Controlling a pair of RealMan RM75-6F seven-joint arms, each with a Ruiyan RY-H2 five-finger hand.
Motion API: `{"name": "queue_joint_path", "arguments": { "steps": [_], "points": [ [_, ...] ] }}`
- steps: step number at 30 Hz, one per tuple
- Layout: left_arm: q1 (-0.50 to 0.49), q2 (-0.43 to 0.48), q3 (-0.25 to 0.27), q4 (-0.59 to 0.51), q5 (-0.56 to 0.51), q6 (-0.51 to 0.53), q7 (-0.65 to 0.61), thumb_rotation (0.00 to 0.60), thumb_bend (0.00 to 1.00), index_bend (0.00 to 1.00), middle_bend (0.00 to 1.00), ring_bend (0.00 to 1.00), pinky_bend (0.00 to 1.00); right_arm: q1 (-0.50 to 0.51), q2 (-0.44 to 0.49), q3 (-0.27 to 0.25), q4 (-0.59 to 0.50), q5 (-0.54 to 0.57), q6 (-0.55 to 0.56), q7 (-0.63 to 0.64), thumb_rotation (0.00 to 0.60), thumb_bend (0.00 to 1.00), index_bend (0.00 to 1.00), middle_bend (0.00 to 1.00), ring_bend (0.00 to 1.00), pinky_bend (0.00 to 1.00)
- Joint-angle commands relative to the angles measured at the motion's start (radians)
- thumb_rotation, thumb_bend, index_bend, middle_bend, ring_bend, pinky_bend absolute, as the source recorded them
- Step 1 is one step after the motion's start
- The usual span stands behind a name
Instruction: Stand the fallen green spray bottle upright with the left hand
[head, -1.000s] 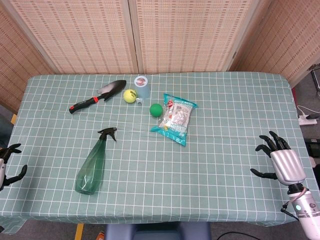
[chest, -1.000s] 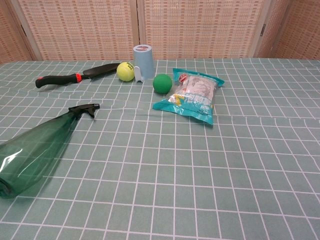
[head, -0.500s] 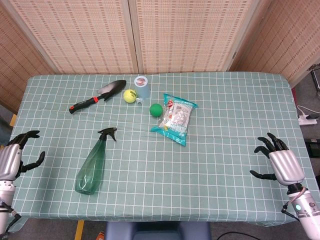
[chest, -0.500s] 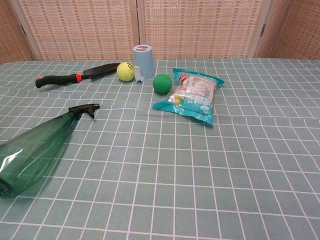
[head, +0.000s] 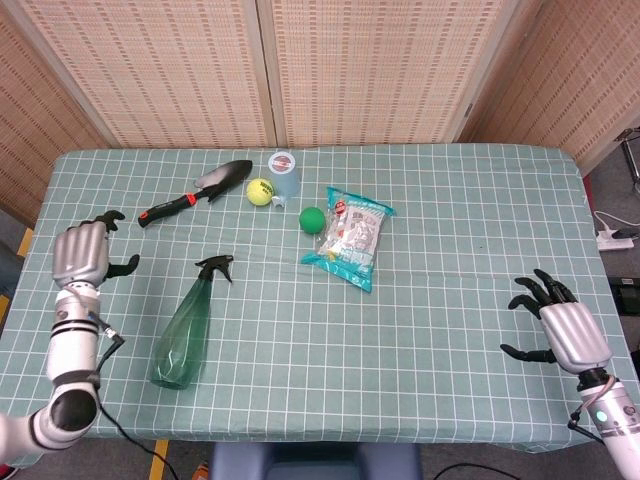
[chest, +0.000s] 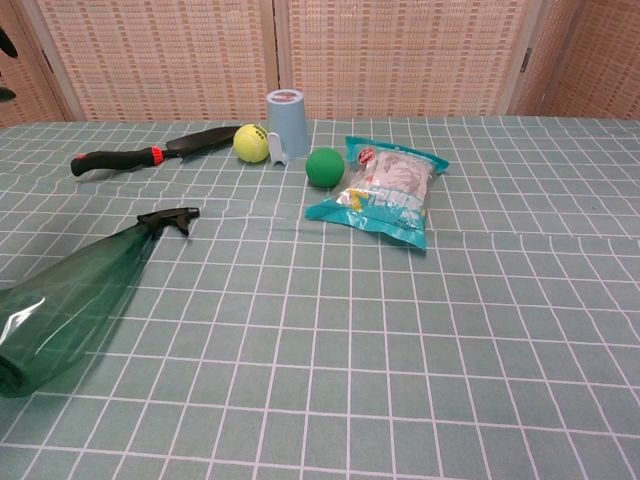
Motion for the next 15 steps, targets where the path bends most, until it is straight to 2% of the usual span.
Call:
{"name": "queue_joint_path", "arguments": {
  "steps": [1, 4, 6, 9, 15],
  "points": [
    [-0.399, -0.273, -0.129, 0.305, -0.548, 0.233, 0.470, 0.600, 0.24, 0.25, 0.28, 0.27, 0.31, -0.002, 0.003, 0.003, -0.005, 0.014, -0.006, 0.007, 0.600, 0.06, 0.39, 0.15, 0.00, 0.16],
    [-0.466, -0.350, -0.149, 0.446, -0.615, 0.298, 0.559, 0.600, 0.23, 0.21, 0.28, 0.26, 0.26, 0.001, 0.009, 0.003, -0.007, 0.023, -0.020, 0.019, 0.600, 0.06, 0.39, 0.15, 0.00, 0.16],
    [-0.495, -0.404, -0.200, 0.528, -0.675, 0.332, 0.581, 0.600, 0.23, 0.15, 0.26, 0.25, 0.24, 0.004, 0.013, 0.003, -0.008, 0.030, -0.032, 0.026, 0.600, 0.06, 0.39, 0.15, 0.00, 0.16],
    [-0.517, -0.464, -0.272, 0.606, -0.732, 0.341, 0.591, 0.600, 0.23, 0.11, 0.25, 0.25, 0.26, 0.010, 0.019, 0.003, -0.011, 0.038, -0.051, 0.037, 0.600, 0.06, 0.40, 0.15, 0.00, 0.16],
    [-0.544, -0.546, -0.359, 0.707, -0.753, 0.357, 0.592, 0.600, 0.23, 0.08, 0.25, 0.25, 0.25, 0.021, 0.032, -0.005, -0.015, 0.021, -0.075, 0.068, 0.600, 0.06, 0.40, 0.15, 0.00, 0.16]
  ]
}}
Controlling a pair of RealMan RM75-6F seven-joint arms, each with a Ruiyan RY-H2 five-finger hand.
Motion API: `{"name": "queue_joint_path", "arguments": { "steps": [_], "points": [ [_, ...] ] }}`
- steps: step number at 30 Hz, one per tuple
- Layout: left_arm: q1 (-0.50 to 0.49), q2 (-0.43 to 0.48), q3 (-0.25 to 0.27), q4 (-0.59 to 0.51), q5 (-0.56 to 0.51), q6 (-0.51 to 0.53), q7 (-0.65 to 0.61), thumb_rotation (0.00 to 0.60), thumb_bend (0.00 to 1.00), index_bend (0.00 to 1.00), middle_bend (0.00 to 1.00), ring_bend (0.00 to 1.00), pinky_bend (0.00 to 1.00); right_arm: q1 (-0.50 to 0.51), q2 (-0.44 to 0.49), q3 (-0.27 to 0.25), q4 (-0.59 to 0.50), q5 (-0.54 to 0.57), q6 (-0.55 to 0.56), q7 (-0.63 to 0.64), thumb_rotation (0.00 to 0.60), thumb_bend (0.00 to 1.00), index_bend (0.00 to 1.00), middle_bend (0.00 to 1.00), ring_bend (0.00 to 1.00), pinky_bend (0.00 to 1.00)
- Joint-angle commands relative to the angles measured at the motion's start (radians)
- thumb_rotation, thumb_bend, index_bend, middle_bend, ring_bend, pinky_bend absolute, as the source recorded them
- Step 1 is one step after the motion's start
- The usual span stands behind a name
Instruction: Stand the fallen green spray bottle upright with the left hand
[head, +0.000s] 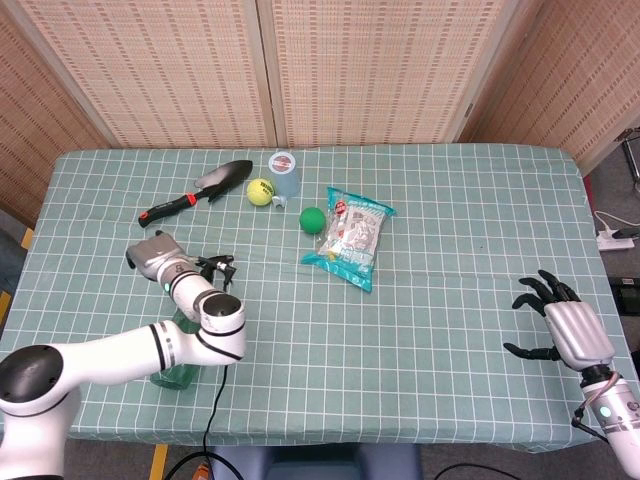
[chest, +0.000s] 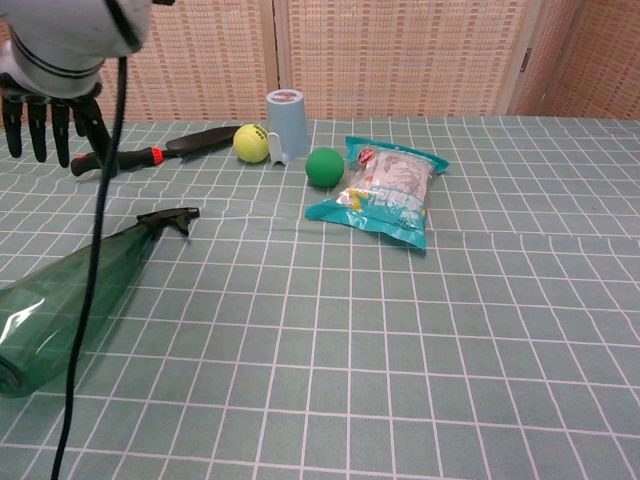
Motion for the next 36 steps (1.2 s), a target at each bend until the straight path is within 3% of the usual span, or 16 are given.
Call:
{"name": "queue_joint_path", "arguments": {
  "steps": [1, 5, 13, 19, 24, 30, 36],
  "points": [
    [-0.029, -0.053, -0.066, 0.056, -0.033, 0.032, 0.016, 0.600, 0.23, 0.08, 0.25, 0.25, 0.25, 0.009, 0.010, -0.009, 0.000, -0.020, -0.018, 0.029, 0.600, 0.06, 0.41, 0.15, 0.00, 0.16],
    [-0.032, -0.085, -0.102, 0.072, -0.008, 0.036, -0.011, 0.600, 0.23, 0.07, 0.25, 0.24, 0.25, 0.013, 0.015, -0.015, 0.008, -0.041, -0.020, 0.053, 0.600, 0.06, 0.41, 0.15, 0.00, 0.16],
    [-0.019, -0.149, -0.099, 0.114, 0.090, 0.043, -0.069, 0.600, 0.22, 0.04, 0.23, 0.20, 0.18, 0.012, 0.018, -0.020, 0.019, -0.059, -0.011, 0.095, 0.600, 0.06, 0.43, 0.15, 0.00, 0.16],
    [0.022, -0.190, -0.167, 0.149, 0.107, 0.019, -0.160, 0.600, 0.22, 0.00, 0.19, 0.15, 0.15, 0.015, 0.021, -0.023, 0.022, -0.063, -0.015, 0.114, 0.600, 0.06, 0.43, 0.15, 0.00, 0.16],
    [0.037, -0.217, -0.156, 0.163, 0.175, 0.003, -0.202, 0.600, 0.22, 0.00, 0.19, 0.15, 0.13, 0.018, 0.024, -0.026, 0.023, -0.068, -0.020, 0.124, 0.600, 0.06, 0.43, 0.15, 0.00, 0.16],
    [0.061, -0.233, -0.154, 0.193, 0.192, 0.005, -0.164, 0.600, 0.23, 0.02, 0.19, 0.15, 0.13, 0.021, 0.027, -0.029, 0.024, -0.070, -0.026, 0.139, 0.600, 0.05, 0.43, 0.15, 0.00, 0.16],
    [0.099, -0.245, -0.153, 0.197, 0.190, 0.009, -0.112, 0.600, 0.23, 0.12, 0.19, 0.15, 0.13, 0.022, 0.028, -0.033, 0.023, -0.077, -0.024, 0.140, 0.600, 0.06, 0.43, 0.15, 0.00, 0.16]
  ]
}}
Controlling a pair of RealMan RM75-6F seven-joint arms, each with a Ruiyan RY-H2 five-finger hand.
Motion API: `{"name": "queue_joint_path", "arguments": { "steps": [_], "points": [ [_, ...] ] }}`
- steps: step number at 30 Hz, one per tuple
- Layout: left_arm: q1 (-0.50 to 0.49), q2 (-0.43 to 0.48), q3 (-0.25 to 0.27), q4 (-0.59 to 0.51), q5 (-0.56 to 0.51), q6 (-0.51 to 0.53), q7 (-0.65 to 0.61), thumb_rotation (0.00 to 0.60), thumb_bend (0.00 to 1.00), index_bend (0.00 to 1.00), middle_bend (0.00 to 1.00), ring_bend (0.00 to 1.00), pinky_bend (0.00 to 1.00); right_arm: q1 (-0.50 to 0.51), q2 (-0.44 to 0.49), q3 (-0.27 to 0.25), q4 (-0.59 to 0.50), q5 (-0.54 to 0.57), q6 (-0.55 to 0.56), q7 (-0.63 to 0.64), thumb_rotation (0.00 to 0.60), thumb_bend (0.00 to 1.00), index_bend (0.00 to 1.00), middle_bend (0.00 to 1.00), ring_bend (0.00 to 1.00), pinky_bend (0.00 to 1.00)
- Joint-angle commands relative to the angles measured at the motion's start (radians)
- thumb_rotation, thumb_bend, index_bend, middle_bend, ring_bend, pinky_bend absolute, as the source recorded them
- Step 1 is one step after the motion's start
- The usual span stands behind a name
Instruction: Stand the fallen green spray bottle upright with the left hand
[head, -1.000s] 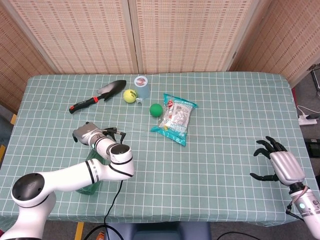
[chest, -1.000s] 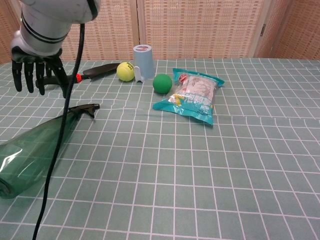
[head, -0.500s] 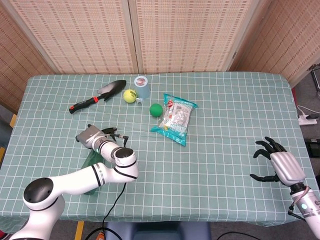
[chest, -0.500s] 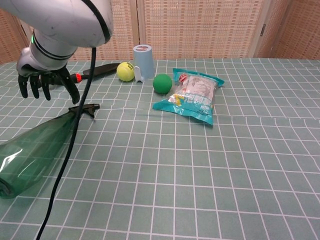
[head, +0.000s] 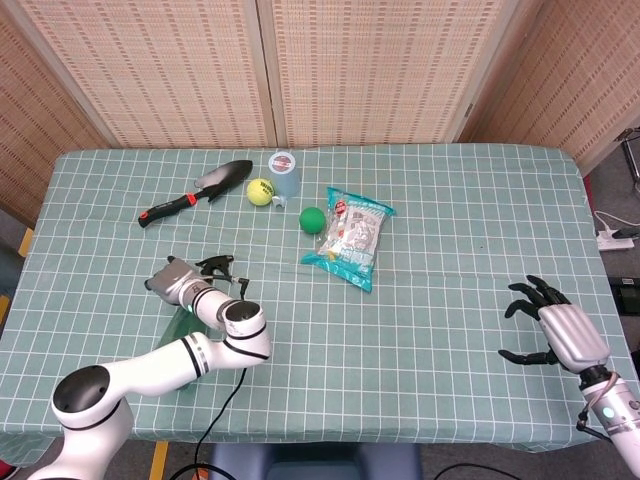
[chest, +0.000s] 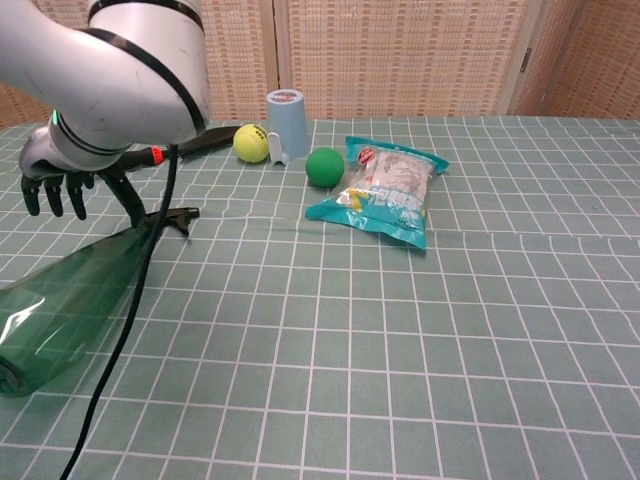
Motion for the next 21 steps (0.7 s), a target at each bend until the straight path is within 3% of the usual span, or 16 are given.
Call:
{"name": "queue_joint_path", "arguments": {
  "steps": [1, 11, 16, 21],
  "points": [
    [0.020, -0.008, 0.005, 0.001, 0.008, 0.001, 0.016, 0.600, 0.23, 0.13, 0.19, 0.15, 0.13, 0.000, 0.000, -0.002, 0.000, -0.003, 0.001, 0.000, 0.600, 0.06, 0.43, 0.15, 0.00, 0.16],
    [0.043, -0.019, 0.000, 0.005, 0.047, -0.002, 0.055, 0.600, 0.23, 0.19, 0.19, 0.15, 0.13, 0.003, 0.000, -0.003, -0.001, -0.002, -0.001, 0.003, 0.600, 0.06, 0.43, 0.15, 0.00, 0.16],
    [0.034, -0.024, -0.045, 0.009, 0.044, 0.003, 0.052, 0.600, 0.23, 0.19, 0.20, 0.15, 0.13, 0.004, 0.000, -0.004, -0.001, -0.003, -0.002, 0.005, 0.600, 0.06, 0.43, 0.15, 0.00, 0.16],
    [0.015, -0.032, -0.085, 0.017, 0.039, 0.010, 0.050, 0.600, 0.23, 0.27, 0.19, 0.16, 0.13, 0.004, 0.000, -0.004, 0.001, -0.002, 0.000, 0.012, 0.600, 0.06, 0.43, 0.15, 0.00, 0.16]
  ]
}}
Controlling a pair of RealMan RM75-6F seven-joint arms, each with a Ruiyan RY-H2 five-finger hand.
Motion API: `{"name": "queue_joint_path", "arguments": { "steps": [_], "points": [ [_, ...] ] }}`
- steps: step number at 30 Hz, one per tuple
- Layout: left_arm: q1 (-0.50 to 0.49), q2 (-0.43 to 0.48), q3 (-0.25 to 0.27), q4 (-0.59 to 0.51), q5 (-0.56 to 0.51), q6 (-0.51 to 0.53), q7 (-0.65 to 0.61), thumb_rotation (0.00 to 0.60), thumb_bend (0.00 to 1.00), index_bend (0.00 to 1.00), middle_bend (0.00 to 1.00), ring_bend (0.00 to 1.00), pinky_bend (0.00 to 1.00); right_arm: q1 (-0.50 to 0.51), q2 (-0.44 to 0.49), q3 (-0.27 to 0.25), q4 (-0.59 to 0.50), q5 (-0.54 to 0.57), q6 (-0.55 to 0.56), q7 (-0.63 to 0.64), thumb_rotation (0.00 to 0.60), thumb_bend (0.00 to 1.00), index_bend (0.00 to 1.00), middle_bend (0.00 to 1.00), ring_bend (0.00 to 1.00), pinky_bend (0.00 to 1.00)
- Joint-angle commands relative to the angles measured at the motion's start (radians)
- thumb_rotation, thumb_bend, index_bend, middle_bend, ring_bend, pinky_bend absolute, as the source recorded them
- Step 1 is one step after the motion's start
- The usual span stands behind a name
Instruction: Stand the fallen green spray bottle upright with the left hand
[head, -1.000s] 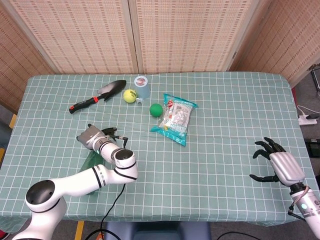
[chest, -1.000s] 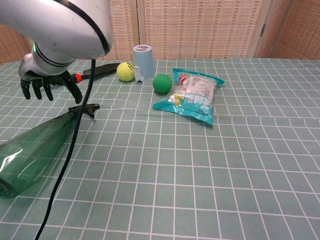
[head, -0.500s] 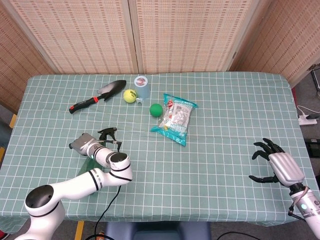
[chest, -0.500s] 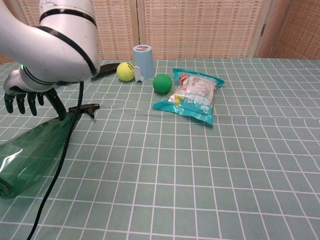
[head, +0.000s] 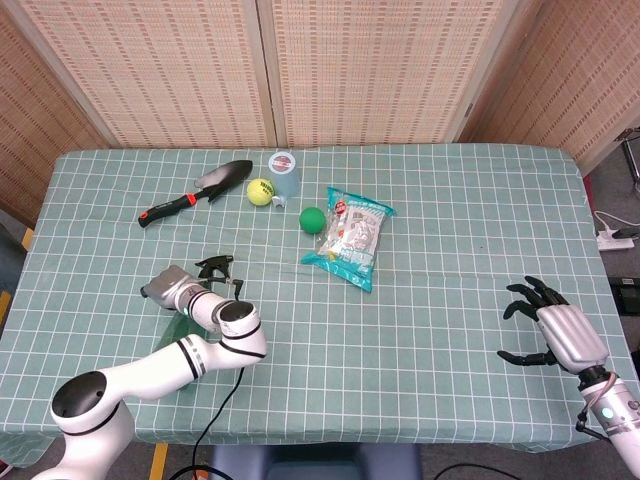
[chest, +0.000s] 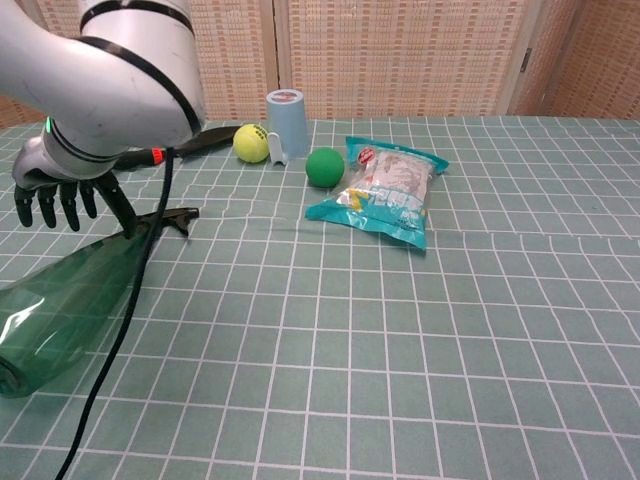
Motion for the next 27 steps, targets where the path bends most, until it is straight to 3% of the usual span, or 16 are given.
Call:
{"name": "queue_joint_path", "arguments": {
  "steps": [1, 27],
  "points": [
    [-0.011, -0.008, -0.014, 0.007, -0.002, 0.004, 0.000, 0.600, 0.23, 0.28, 0.19, 0.16, 0.13, 0.000, 0.000, 0.000, 0.001, -0.001, 0.001, 0.002, 0.600, 0.06, 0.43, 0.15, 0.00, 0.16],
    [-0.042, -0.073, -0.058, 0.190, 0.028, -0.099, 0.025, 0.600, 0.23, 0.27, 0.19, 0.12, 0.13, 0.002, 0.000, 0.000, 0.003, 0.004, 0.002, 0.008, 0.600, 0.06, 0.44, 0.15, 0.00, 0.16]
  ]
}}
